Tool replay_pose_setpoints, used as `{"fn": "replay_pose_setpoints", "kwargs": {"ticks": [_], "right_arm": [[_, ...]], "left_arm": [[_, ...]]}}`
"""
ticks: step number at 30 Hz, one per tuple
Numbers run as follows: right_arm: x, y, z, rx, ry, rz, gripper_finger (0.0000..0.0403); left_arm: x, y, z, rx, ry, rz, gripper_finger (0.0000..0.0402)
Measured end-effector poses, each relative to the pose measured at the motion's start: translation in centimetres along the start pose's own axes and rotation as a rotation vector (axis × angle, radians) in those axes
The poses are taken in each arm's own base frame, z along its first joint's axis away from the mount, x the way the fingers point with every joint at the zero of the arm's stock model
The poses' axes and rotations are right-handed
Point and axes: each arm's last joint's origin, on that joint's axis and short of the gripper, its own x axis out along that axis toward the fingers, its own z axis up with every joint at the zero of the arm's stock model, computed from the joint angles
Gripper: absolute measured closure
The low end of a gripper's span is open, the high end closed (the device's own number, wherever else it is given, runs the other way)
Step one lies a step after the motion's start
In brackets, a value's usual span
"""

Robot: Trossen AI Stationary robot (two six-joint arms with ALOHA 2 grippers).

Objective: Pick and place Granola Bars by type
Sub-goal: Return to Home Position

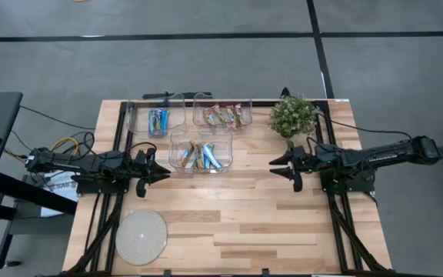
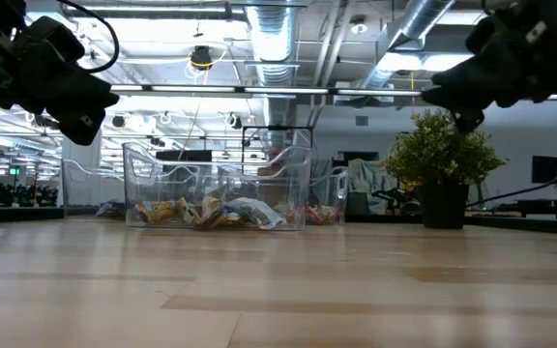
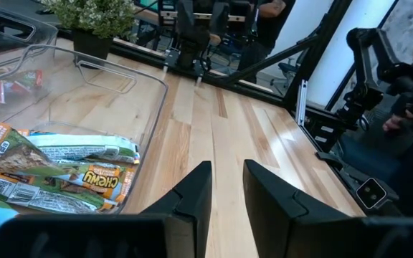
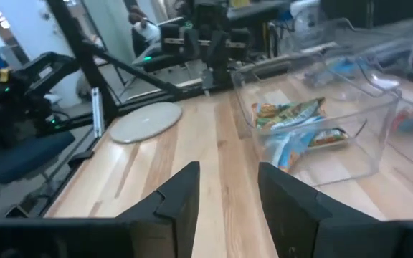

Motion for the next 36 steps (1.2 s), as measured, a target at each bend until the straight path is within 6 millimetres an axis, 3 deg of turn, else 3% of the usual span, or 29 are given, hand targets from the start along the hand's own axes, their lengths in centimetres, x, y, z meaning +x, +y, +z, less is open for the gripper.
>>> {"fn": "replay_pose_setpoints", "kwargs": {"ticks": [15, 36], "right_arm": [[-2.1, 0.0, -2.0, -0.073, -0.112, 0.058, 0.0266], [-4.3, -0.4, -2.7, -0.170, -0.094, 0.009, 0.0268]], "left_arm": [[0.0, 0.0, 0.0, 0.000, 0.000, 0.000, 0.0328], [0.0, 0.0, 0.0, 0.000, 0.000, 0.000, 0.0328]]}}
